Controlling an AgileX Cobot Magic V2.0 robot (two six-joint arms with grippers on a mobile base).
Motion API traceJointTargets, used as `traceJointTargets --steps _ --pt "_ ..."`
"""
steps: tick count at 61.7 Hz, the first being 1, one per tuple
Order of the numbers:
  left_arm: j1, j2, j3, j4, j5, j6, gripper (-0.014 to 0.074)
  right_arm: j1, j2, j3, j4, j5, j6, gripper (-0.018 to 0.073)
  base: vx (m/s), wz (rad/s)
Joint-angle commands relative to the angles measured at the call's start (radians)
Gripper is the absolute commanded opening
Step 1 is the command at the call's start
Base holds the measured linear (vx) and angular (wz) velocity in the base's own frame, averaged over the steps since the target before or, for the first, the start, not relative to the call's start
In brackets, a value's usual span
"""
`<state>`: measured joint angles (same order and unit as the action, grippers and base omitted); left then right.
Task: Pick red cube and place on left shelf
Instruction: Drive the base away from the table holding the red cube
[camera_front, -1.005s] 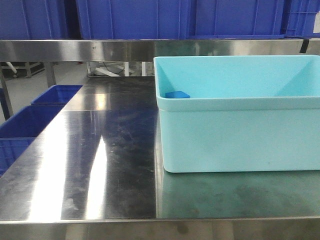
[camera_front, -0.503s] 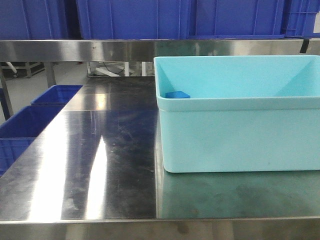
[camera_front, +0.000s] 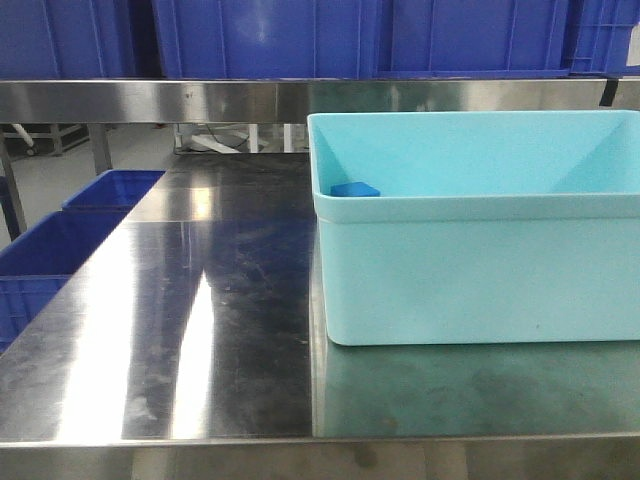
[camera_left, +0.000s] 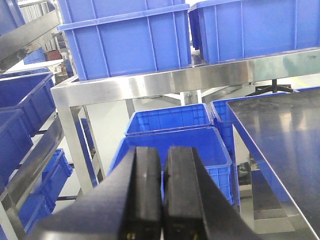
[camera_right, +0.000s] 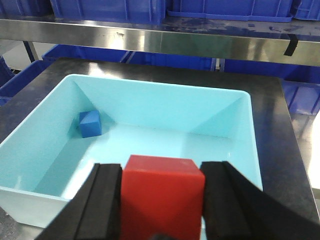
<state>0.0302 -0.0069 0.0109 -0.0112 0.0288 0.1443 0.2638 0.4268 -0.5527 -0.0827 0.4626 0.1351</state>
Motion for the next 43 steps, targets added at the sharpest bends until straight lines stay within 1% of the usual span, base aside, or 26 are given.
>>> traceJointTargets --steps 1,43 --pt "-0.007 -0.015 0.022 -0.005 -0.090 0.001 0.0106 -0.005 0.004 -0.027 -0.004 -0.084 -0.007 0.0057 0.00 0.00" --pt "-0.007 -0.015 0.022 -0.005 -0.090 0.001 0.0106 -0.005 0.004 -0.027 -0.004 -0.084 -0.007 0.0057 0.00 0.00"
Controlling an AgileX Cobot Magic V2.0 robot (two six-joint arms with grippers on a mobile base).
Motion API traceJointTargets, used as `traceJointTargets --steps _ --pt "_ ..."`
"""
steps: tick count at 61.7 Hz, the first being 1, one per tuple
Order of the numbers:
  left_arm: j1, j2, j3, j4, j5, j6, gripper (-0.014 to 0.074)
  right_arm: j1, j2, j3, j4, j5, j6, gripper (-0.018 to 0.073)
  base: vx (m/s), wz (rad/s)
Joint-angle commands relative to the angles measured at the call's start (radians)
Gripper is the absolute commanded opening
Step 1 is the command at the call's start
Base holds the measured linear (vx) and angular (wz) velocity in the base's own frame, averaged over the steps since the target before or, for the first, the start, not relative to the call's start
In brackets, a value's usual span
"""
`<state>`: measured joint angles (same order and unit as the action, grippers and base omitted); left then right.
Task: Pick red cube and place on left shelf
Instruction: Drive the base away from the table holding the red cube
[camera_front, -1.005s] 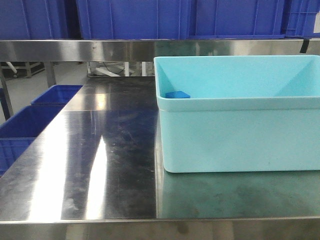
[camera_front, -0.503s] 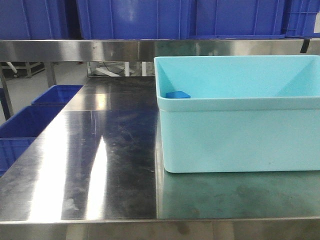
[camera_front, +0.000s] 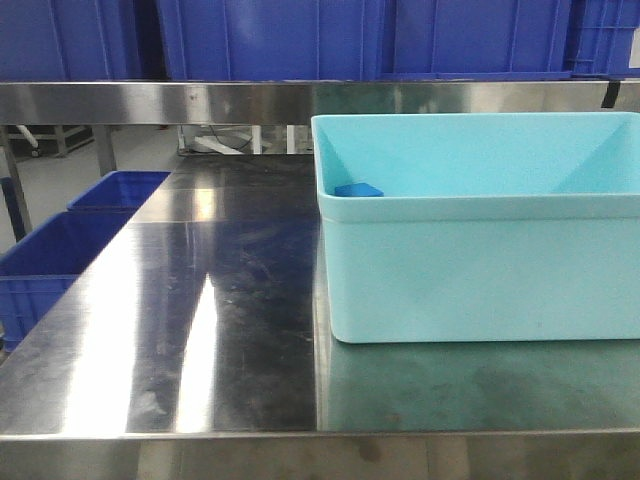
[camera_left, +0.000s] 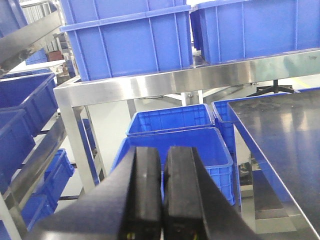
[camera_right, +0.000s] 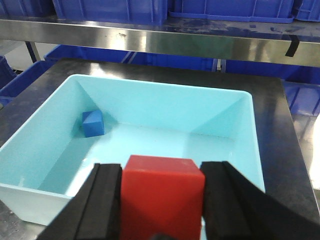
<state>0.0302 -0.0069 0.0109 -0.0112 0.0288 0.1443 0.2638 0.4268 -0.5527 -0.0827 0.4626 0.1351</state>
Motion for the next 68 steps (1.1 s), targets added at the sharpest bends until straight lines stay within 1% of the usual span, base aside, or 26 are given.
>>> traceJointTargets --steps 1,20,52,68 --pt "-0.007 -0.015 0.022 -0.005 -0.090 0.001 0.0106 -0.005 0.004 -0.027 -0.004 -0.084 -0.007 0.0057 0.00 0.00" --pt "-0.007 -0.015 0.022 -0.005 -0.090 0.001 0.0106 -0.005 0.004 -0.027 -0.004 -0.084 -0.007 0.0057 -0.04 0.05" --pt "-0.007 -0.015 0.022 -0.005 -0.090 0.001 0.0106 -0.005 0.004 -0.027 -0.004 -0.084 -0.007 0.0057 -0.08 0.35" --pt "-0.007 -0.015 0.022 -0.005 -0.090 0.001 0.0106 -0.005 0.004 -0.027 -0.004 -0.084 -0.007 0.0057 -0.14 0.23"
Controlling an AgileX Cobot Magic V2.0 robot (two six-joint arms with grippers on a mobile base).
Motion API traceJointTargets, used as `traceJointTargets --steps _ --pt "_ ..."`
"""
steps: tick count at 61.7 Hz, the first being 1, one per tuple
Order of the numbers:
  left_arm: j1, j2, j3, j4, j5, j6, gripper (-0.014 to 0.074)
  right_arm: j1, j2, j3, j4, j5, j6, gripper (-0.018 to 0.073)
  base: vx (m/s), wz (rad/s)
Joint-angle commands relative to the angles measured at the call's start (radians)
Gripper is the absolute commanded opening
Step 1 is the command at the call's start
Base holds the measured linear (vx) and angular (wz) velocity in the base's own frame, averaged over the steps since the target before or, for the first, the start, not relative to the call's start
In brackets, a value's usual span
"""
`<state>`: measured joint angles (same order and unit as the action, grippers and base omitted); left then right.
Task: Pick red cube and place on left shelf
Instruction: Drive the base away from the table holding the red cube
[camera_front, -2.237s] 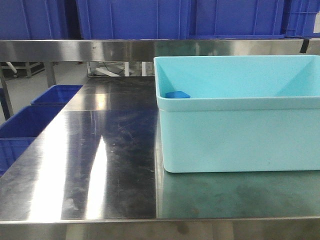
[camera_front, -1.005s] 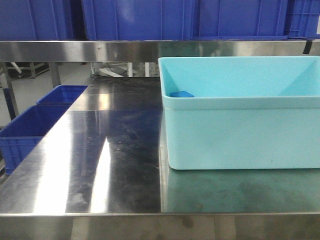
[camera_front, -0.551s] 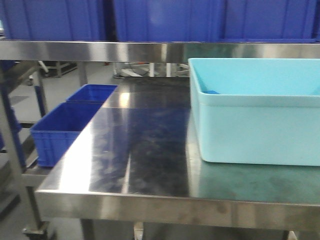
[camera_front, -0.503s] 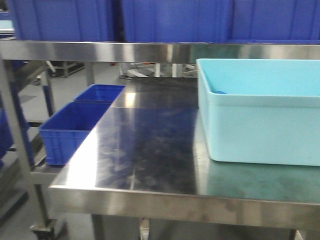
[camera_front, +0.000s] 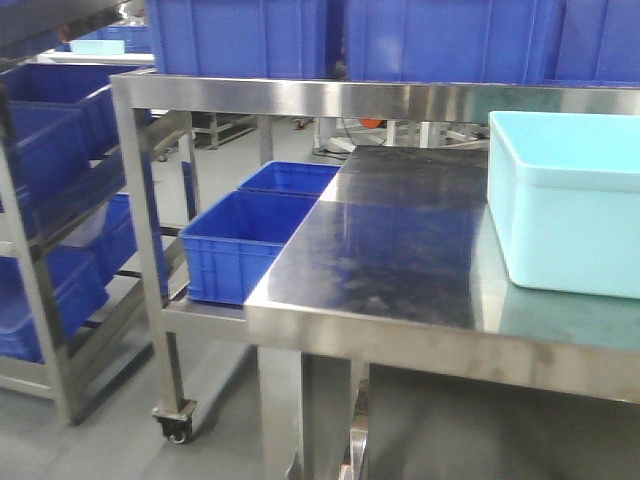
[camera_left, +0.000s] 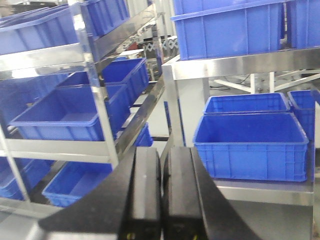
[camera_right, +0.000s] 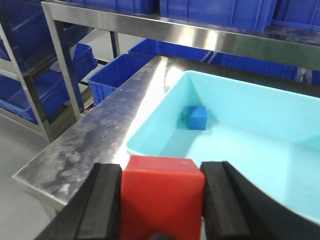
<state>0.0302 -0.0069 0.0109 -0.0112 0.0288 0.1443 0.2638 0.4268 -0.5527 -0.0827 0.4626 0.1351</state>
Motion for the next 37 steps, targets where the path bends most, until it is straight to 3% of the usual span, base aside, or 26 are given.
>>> traceJointTargets --steps 1,37 --pt "-0.007 -0.015 0.022 -0.005 -0.090 0.001 0.0106 -0.005 0.004 -0.027 -0.004 -0.084 -0.007 0.0057 -0.16 -0.15" --pt "-0.007 -0.015 0.022 -0.005 -0.090 0.001 0.0106 -0.005 0.004 -0.027 -0.004 -0.077 -0.007 0.0057 -0.19 0.10"
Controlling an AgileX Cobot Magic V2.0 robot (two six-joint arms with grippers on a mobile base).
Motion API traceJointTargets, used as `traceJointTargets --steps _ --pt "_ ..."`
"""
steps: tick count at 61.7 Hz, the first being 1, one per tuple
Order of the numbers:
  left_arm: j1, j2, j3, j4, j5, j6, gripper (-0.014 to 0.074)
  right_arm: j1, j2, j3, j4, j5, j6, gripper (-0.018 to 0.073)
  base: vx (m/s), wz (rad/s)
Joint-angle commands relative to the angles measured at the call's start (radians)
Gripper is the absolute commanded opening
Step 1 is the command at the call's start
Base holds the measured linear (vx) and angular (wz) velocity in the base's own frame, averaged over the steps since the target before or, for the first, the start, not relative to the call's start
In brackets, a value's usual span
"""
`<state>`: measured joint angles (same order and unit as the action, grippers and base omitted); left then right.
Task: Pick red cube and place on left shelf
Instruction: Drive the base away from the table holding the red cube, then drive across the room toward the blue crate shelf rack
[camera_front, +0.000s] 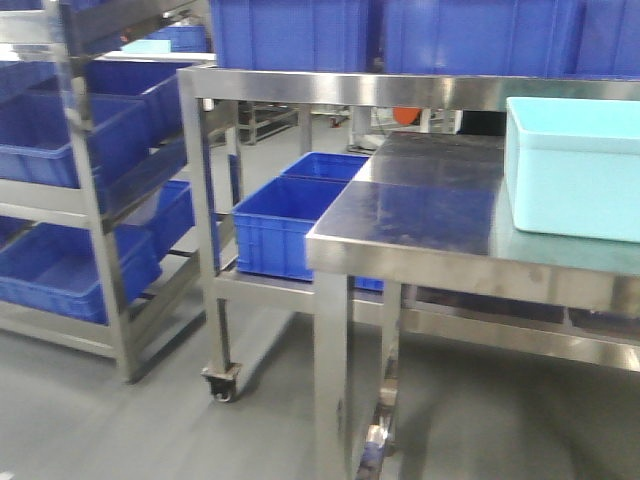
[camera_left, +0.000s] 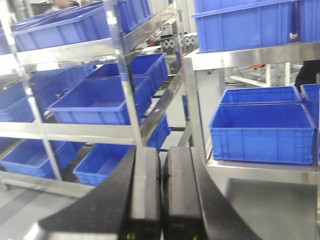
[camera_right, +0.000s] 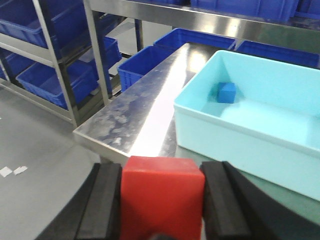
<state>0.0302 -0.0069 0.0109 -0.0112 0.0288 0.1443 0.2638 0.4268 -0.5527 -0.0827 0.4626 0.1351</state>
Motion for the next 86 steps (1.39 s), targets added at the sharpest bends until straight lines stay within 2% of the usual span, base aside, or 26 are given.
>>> traceJointTargets --steps 1,47,86 --pt "-0.007 -0.015 0.022 -0.005 -0.090 0.001 0.0106 -0.005 0.004 -0.027 -0.004 -0.076 -0.007 0.0057 -0.21 0.02" --pt "-0.007 -0.015 0.022 -0.005 -0.090 0.001 0.0106 -0.005 0.004 -0.027 -0.004 -0.070 -0.007 0.0057 -0.18 0.41" --pt "-0.007 -0.015 0.022 -0.005 -0.090 0.001 0.0106 -0.005 0.004 -0.027 -0.004 -0.070 -0.007 0.0057 -0.01 0.38"
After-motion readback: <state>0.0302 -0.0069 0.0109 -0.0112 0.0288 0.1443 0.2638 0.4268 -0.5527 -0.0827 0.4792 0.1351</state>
